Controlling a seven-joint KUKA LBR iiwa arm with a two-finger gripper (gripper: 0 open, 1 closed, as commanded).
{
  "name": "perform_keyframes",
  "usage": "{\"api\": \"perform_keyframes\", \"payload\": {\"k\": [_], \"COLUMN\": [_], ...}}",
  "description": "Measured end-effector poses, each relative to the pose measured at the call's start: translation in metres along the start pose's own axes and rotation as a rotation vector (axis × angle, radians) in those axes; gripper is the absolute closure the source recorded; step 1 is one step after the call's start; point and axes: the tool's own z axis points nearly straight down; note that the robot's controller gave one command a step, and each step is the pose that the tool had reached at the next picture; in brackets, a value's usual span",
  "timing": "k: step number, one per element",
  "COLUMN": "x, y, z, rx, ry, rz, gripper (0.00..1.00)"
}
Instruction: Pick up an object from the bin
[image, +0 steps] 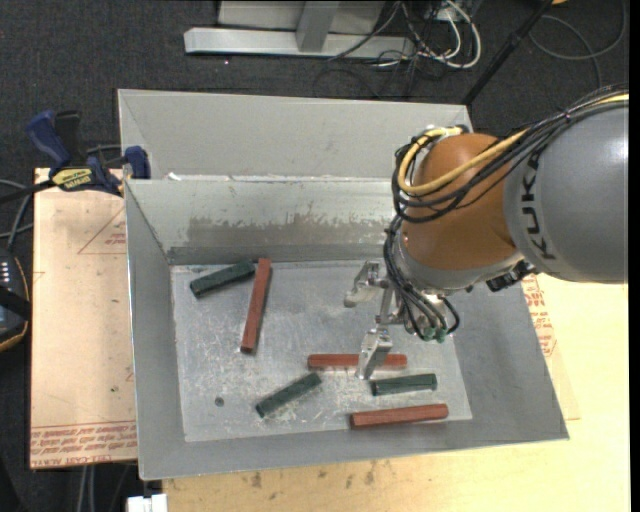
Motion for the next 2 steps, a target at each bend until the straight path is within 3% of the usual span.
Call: {"api": "perform_keyframes", "payload": {"k": [1,2], "x": [0.0,-0.002], "y": [0.0,-0.001], "z": [0.0,0.102], "rx": [0.0,-0.001], "ry": [0.0,-0.004], "rz": [0.0,0.043], "gripper": [0.0,1.0]}}
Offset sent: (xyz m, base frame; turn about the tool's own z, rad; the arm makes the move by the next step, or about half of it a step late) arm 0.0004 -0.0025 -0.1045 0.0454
